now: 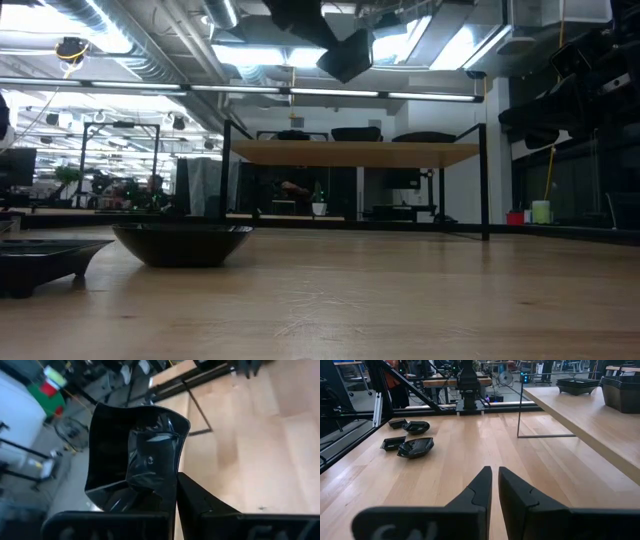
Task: Pick & Place Mini shaped plates
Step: Stack the distorted square plate on top of the distorted square plate on the shelf
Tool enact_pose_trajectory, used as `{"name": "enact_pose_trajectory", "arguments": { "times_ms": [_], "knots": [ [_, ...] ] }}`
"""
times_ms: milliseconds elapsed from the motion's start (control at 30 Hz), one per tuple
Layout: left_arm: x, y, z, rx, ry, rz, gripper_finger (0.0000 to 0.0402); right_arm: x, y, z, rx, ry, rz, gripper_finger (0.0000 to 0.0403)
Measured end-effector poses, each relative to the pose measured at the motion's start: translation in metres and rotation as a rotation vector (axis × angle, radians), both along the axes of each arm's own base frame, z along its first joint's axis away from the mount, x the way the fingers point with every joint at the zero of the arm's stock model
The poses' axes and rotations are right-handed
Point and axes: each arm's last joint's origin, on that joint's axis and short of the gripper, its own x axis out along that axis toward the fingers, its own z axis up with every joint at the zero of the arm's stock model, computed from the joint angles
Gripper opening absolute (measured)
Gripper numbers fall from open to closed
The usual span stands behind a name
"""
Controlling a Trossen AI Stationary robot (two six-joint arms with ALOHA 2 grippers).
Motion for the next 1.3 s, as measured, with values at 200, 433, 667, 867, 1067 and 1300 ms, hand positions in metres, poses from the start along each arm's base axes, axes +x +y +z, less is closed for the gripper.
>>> {"name": "enact_pose_trajectory", "arguments": {
  "times_ms": [200, 433, 667, 867, 1067, 1300],
  "knots": [
    [0.001, 0.032, 0.006, 0.072, -0.015, -0.049, 0.0002, 0.0, 0.0, 0.0, 0.0, 0.0, 0.0, 0.0034],
    [0.005, 0.066, 0.009, 0.026, -0.111, -0.153, 0.0002, 0.0, 0.0, 0.0, 0.0, 0.0, 0.0, 0.0034],
    [0.02, 0.091, -0.004, 0.039, -0.175, -0.112, 0.0003, 0.0, 0.0, 0.0, 0.0, 0.001, 0.0, 0.0034],
    [0.025, 0.114, -0.022, 0.024, -0.132, -0.041, 0.0003, 0.0, 0.0, 0.0, 0.0, 0.001, 0.0, 0.0034],
    [0.025, 0.133, -0.035, 0.016, -0.102, 0.007, 0.0002, 0.0, 0.0, 0.0, 0.0, 0.002, 0.0, 0.0034],
    [0.022, 0.14, -0.038, -0.006, -0.097, 0.035, 0.0004, 0.0, 0.0, 0.0, 0.0, 0.002, 0.0, 0.0034]
  ]
}}
